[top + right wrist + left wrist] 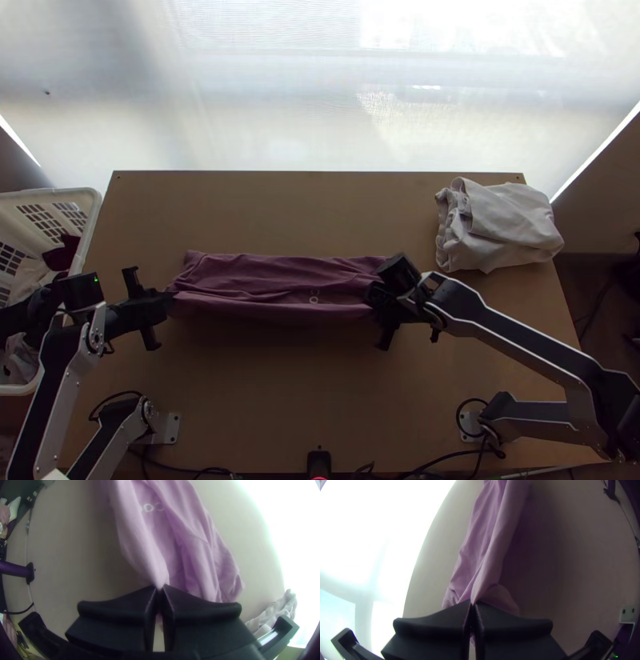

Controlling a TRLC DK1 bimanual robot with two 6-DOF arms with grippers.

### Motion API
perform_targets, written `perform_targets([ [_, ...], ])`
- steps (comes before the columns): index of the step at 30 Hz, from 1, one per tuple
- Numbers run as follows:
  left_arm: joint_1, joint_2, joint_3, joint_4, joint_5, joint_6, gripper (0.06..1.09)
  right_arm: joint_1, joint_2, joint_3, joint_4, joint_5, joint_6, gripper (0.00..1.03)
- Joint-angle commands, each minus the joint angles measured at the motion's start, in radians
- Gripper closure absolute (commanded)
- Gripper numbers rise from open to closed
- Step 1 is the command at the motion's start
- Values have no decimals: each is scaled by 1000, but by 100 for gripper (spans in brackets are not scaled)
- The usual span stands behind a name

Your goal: Fold the t-shirt

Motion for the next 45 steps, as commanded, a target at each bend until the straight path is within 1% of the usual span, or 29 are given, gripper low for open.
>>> perform_targets([
  [1,-54,205,63,186,-75,-74,105,-112,123,156,-25,-32,-74,100],
  [7,-100,303,59,267,-129,-96,105,-143,249,240,-25,-37,-97,100],
  [10,-127,352,14,362,-158,-89,105,-158,312,275,-25,-37,-100,100],
  [12,-130,394,0,419,-160,-83,105,-170,352,298,-24,-37,-106,100],
  [19,-128,601,46,589,-207,-54,105,-206,464,392,-22,-37,-121,100],
  [23,-136,662,65,641,-225,-53,105,-206,502,404,-22,-37,-121,100],
  [24,-137,671,63,643,-227,-51,105,-206,511,403,-22,-37,-121,97],
  [26,-136,682,52,654,-230,-51,104,-207,516,398,-22,-37,-111,80],
  [27,-134,682,43,672,-232,-53,96,-209,516,395,-22,-37,-108,77],
  [28,-131,681,36,695,-235,-54,71,-209,518,392,-22,-37,-101,72],
  [29,-127,681,34,701,-244,-59,45,-212,519,392,-22,-37,-92,66],
  [31,-110,665,34,701,-244,-56,8,-213,516,389,-22,-37,-78,51],
  [32,-97,655,37,703,-242,-54,10,-215,513,386,-22,-35,-72,44],
  [34,-65,627,54,701,-230,-56,10,-225,498,381,-22,-35,-69,32],
  [36,-31,576,69,684,-206,-56,10,-239,475,373,-22,-34,-69,27],
  [38,7,523,95,634,-166,-56,10,-255,449,364,-22,-34,-69,23],
  [39,25,501,111,609,-155,-56,10,-264,439,360,-22,-34,-71,21],
  [41,73,475,129,578,-121,-43,10,-281,423,346,-25,-34,-74,21],
  [43,116,444,132,548,-84,-7,10,-288,410,327,-25,-34,-75,21],
  [45,133,406,131,496,-57,-5,10,-291,401,317,-25,-34,-75,21],
])
